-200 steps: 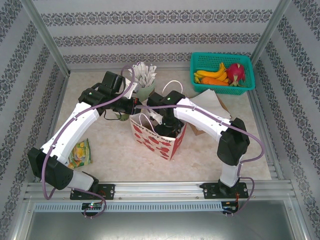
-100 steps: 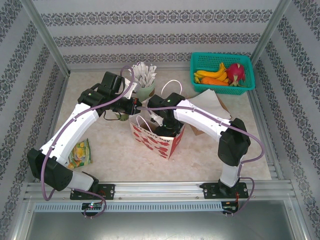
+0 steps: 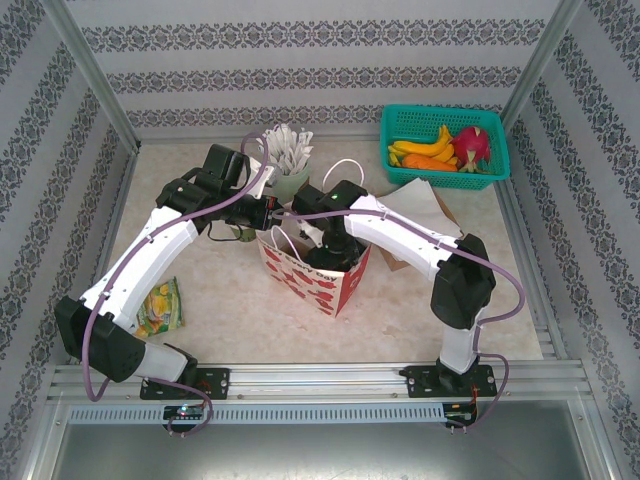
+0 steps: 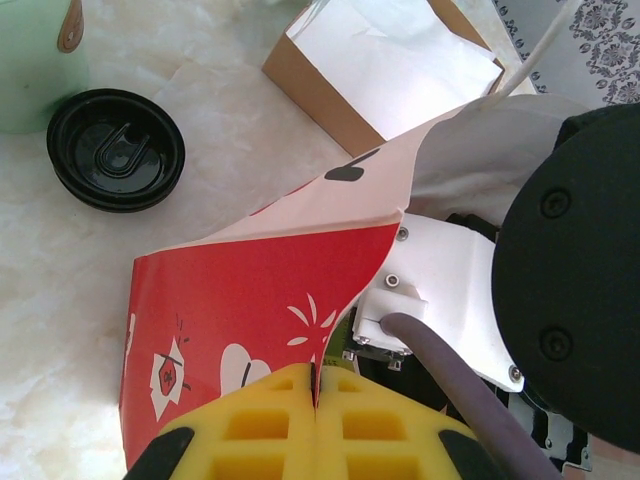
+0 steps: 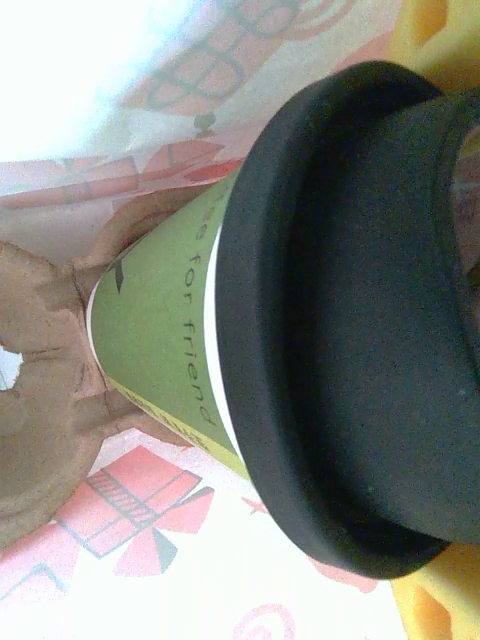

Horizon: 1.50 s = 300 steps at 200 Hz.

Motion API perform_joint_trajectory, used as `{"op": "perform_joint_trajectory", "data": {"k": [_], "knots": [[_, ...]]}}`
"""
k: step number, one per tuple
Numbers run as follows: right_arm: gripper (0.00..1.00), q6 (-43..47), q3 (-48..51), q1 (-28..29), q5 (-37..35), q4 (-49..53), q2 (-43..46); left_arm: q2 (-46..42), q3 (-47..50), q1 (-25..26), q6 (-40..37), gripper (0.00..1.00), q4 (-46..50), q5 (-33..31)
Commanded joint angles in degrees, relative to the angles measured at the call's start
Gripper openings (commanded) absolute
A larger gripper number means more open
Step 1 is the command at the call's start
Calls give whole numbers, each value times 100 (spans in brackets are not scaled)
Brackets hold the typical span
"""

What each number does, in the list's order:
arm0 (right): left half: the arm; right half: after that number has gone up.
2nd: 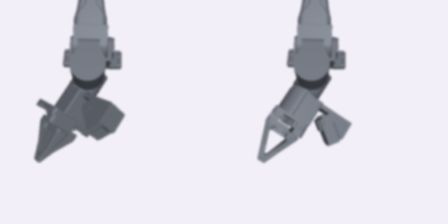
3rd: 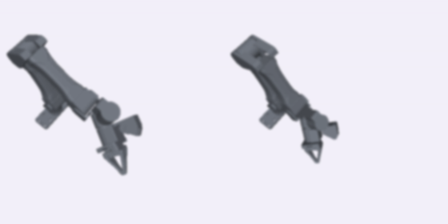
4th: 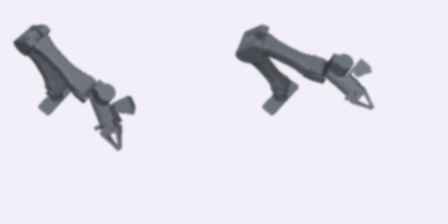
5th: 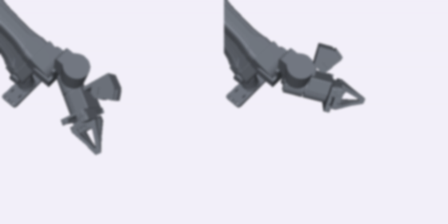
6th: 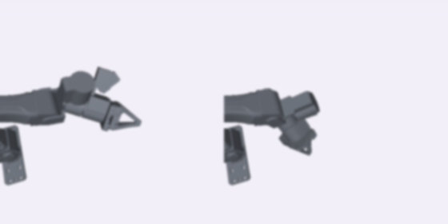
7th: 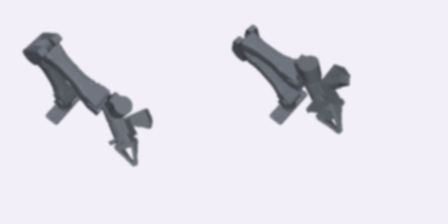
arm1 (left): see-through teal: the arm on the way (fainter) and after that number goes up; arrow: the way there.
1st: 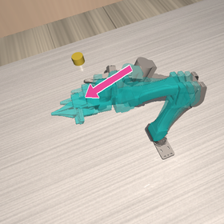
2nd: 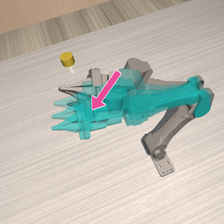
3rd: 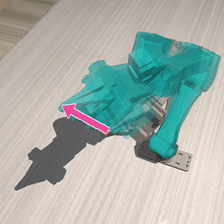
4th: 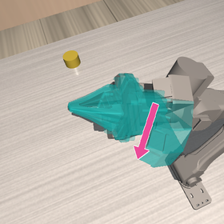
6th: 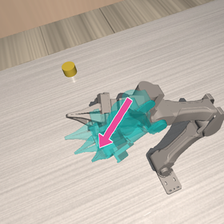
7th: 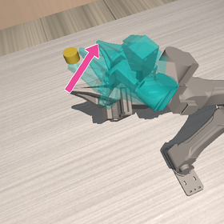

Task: Pack the takeout coffee

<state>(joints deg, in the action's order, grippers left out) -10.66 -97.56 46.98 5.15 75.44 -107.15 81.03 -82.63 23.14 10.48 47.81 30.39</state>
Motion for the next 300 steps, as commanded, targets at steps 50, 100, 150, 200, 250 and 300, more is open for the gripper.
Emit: {"op": "perform_joint_trajectory", "data": {"k": [50, 100, 150, 200, 250, 300], "knots": [[59, -240, -333, -58, -106, 344, -107, -116, 31, -28, -2, 0, -94, 202], [58, -209, -316, -73, -58, 420, -157, -97, 6, -28, -15, 0, -88, 197], [58, -226, -377, -75, 4, 362, -199, -123, 10, -25, -2, 0, -80, 194], [58, -244, -633, -84, -3, 520, -204, -62, 37, -20, -52, 0, -118, 278], [58, -416, -1096, -110, 76, 759, -317, -15, 1, 92, -247, 0, -108, 409], [58, -458, -1873, -110, -19, 1135, -392, -12, -28, 139, -393, 0, -53, 385]]}}
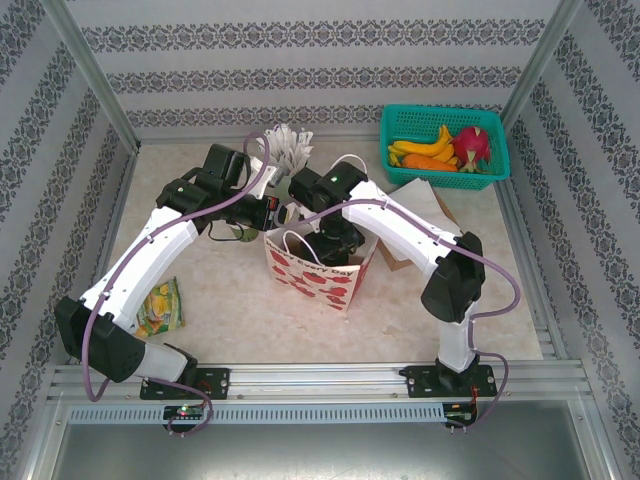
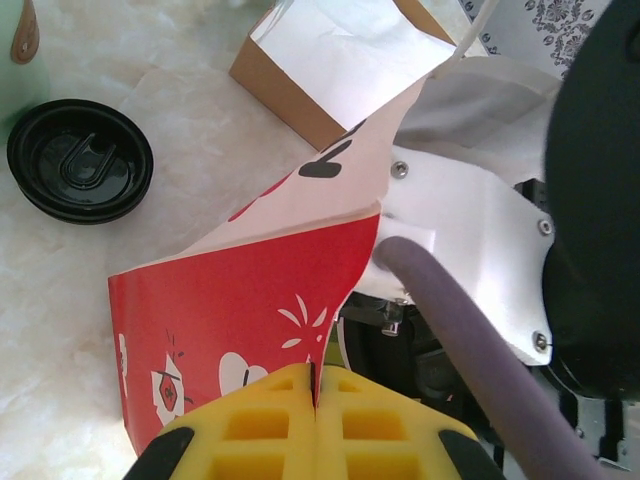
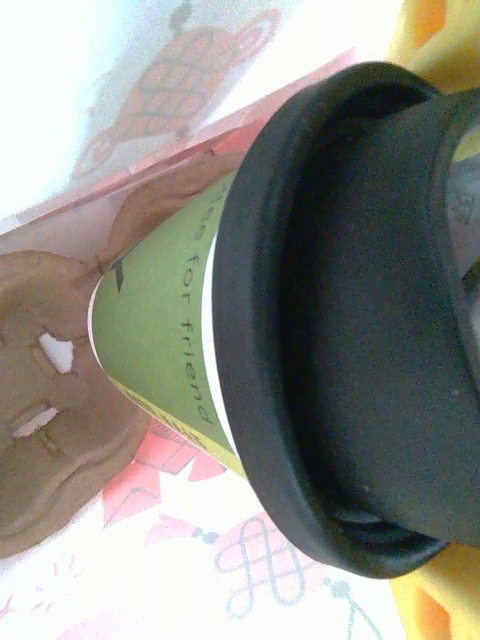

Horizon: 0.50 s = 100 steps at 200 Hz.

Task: Pack the takeout coffee

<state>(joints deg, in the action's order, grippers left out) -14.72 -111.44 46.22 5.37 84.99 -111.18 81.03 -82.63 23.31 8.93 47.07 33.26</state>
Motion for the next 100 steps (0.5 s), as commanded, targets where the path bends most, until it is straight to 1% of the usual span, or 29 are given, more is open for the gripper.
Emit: {"op": "perform_joint_trajectory", "data": {"k": [1, 38, 69, 100], "knots": [[58, -54, -507, -34, -43, 191, 9, -12, -27, 122, -240, 0, 22, 95], [58, -88, -996, -64, -309, 377, 157, -13, 30, 125, -365, 0, 40, 118], [58, -84, -1413, -113, -325, 586, 237, -97, 93, 128, -526, 0, 11, 188], [58, -8, -1506, -121, -453, 788, 228, -166, 159, 123, -609, 0, -42, 194]]}}
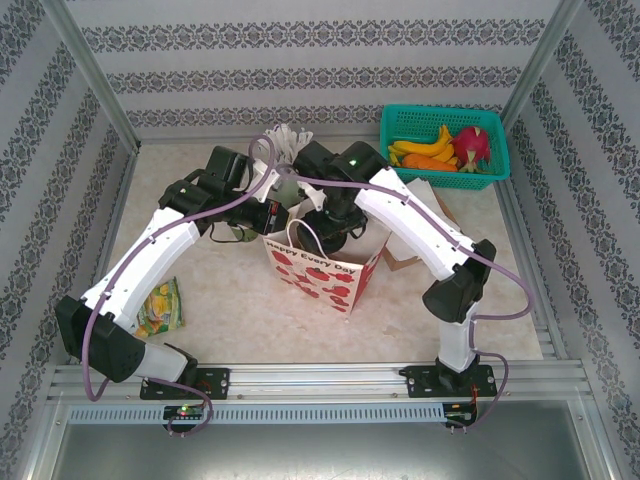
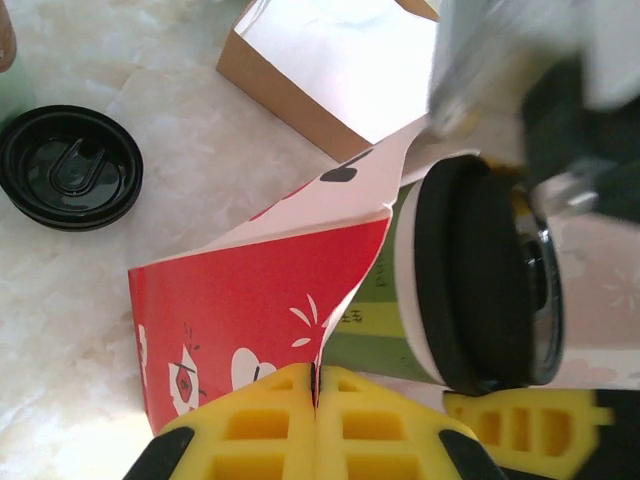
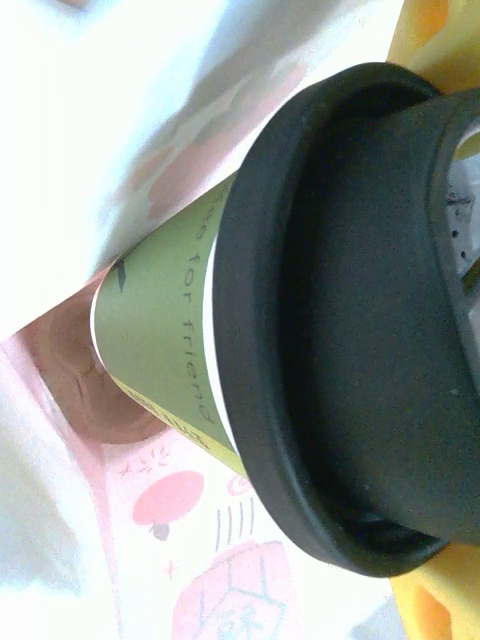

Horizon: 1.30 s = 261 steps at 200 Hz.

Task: Pack the takeout coffee

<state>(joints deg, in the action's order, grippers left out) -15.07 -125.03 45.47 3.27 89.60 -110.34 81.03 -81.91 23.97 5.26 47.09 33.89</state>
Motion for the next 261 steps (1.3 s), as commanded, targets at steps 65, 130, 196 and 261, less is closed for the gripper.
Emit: {"op": "perform_joint_trajectory", "data": {"k": [65, 130, 196, 261], "knots": [[59, 395, 104, -21, -337, 876, 14, -179, 133, 66, -261, 0, -72, 13], [58, 630, 492, 28, -388, 1131, -109, -158, 123, 63, -323, 0, -89, -22], [57, 1157, 945, 136, -272, 1192, -48, -27, -175, 63, -529, 0, 320, -284], [56, 1197, 1041, 225, -37, 1172, -285, 14, -84, 58, -378, 0, -98, -172]]}}
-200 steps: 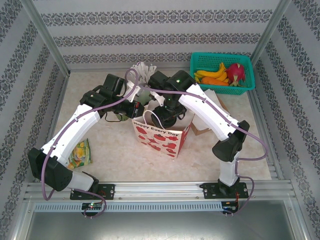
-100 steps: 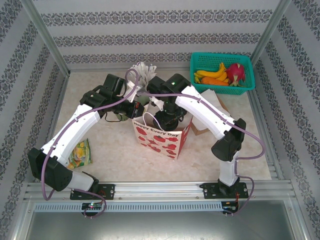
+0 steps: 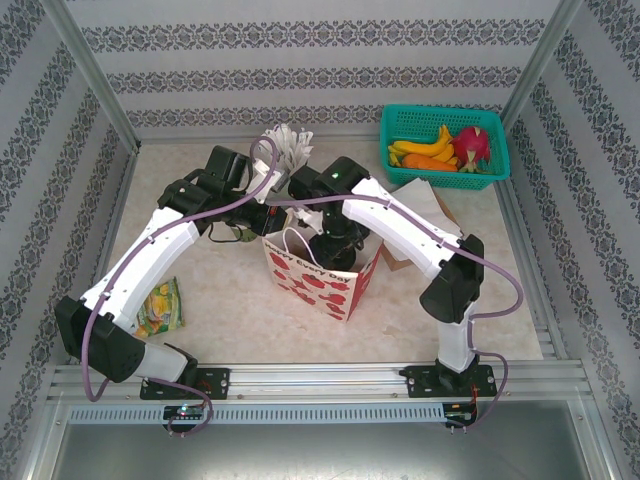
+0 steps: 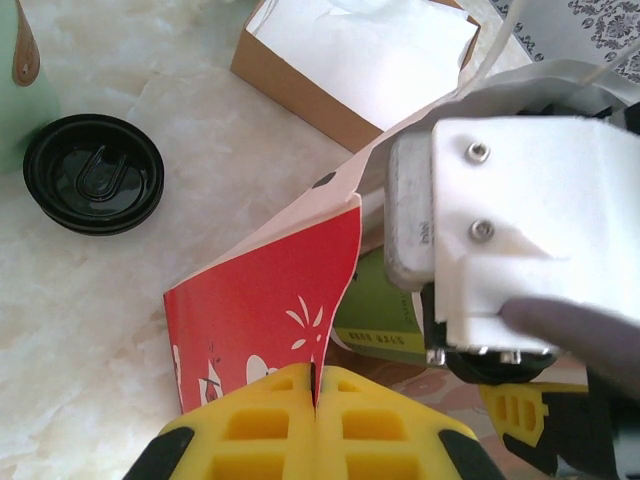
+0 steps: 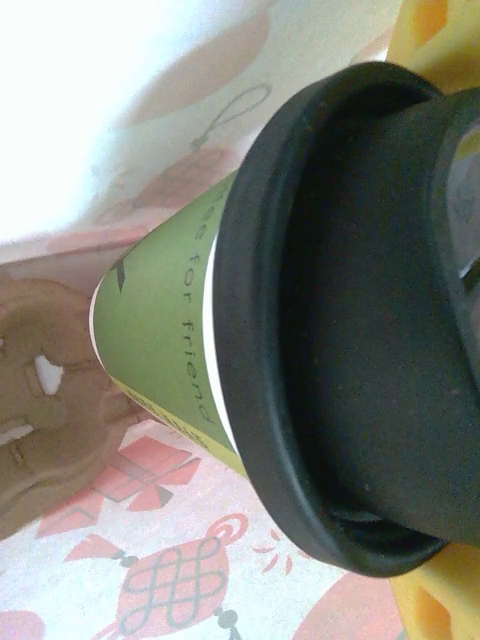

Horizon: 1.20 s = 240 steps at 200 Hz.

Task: Pack the takeout coffee

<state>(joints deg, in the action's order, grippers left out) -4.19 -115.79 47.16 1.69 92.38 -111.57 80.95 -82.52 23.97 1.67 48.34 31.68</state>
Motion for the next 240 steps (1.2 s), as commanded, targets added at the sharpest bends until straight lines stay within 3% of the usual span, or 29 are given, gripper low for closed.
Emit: {"op": "perform_joint_trajectory", "data": {"k": [1, 240], "knots": [[56, 110, 121, 57, 120, 891, -163, 25, -21, 61, -14, 0, -230, 48], [56, 361, 391, -18, 85, 640, -392, -89, 193, 57, 70, 0, -444, 110]]}}
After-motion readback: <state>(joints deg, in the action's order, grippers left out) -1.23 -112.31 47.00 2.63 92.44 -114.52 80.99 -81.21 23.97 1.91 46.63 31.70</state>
